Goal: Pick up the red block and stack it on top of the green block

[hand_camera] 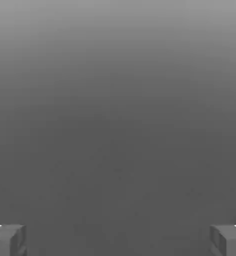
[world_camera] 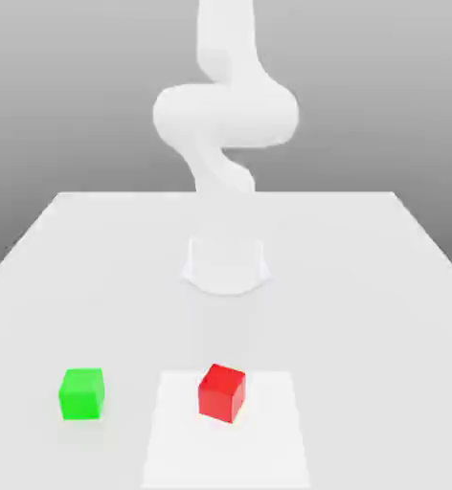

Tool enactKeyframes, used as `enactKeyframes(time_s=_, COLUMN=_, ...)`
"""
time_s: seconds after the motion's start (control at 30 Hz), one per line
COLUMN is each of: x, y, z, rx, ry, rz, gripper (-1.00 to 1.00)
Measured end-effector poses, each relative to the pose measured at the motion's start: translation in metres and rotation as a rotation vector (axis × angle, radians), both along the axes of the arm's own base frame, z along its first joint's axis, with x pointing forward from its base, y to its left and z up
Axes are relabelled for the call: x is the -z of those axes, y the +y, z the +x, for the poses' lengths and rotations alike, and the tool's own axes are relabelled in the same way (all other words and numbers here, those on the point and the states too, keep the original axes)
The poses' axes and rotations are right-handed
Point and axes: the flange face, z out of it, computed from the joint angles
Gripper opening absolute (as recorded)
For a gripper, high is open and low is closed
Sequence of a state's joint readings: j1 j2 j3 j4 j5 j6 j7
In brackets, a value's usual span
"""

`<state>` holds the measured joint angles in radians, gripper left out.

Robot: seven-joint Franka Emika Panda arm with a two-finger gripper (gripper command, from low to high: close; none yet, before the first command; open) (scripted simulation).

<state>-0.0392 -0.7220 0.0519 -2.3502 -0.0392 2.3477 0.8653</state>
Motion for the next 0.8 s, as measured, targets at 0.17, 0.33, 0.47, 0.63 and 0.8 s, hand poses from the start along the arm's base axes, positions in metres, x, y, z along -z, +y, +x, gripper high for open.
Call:
enactKeyframes(time_s=0.17, x=0.113, y=0.004, z=0.048, rx=0.094, ry=0.170, rz=-0.030, gripper=0.00)
enactKeyframes(time_s=0.33, x=0.225, y=-0.007, z=0.065, rx=0.176, ry=0.335, rz=-0.017, gripper=0.00)
enactKeyframes(time_s=0.47, x=0.310, y=-0.016, z=0.057, rx=0.233, ry=0.461, rz=0.022, gripper=0.00)
enactKeyframes(time_s=0.63, x=0.399, y=-0.021, z=0.027, rx=0.296, ry=0.605, rz=0.103, gripper=0.00)
enactKeyframes(time_s=0.8, x=0.452, y=-0.015, z=-0.002, rx=0.333, ry=0.692, rz=0.182, gripper=0.00)
